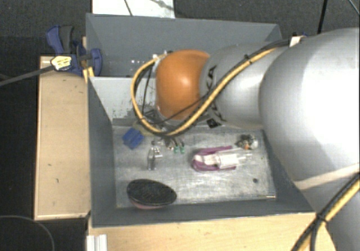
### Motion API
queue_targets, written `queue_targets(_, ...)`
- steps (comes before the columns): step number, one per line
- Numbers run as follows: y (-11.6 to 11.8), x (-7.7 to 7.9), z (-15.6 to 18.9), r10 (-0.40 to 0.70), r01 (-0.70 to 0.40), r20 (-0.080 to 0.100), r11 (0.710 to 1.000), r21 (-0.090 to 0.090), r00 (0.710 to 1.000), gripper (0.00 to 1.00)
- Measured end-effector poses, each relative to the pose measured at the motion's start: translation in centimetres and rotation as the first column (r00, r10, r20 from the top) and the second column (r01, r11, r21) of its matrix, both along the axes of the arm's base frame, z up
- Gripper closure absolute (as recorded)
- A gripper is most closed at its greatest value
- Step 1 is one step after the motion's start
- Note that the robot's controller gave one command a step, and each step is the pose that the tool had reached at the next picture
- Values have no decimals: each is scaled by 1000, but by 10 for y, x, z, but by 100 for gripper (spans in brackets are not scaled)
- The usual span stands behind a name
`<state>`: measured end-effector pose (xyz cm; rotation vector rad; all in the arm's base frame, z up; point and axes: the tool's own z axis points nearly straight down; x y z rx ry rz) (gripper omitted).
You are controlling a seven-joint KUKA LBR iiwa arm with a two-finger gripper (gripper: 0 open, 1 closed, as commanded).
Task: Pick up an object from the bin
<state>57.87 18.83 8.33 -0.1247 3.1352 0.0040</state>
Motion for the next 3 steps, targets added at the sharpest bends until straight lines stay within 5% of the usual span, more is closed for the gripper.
queue_targets(1,-29,7,66,-159,159,5,987,0,987,0)
queue_targets(2,-45,13,-6,-244,244,-2,970,0,970,0)
queue_targets(3,-45,13,-7,-248,248,-2,969,-1,969,100)
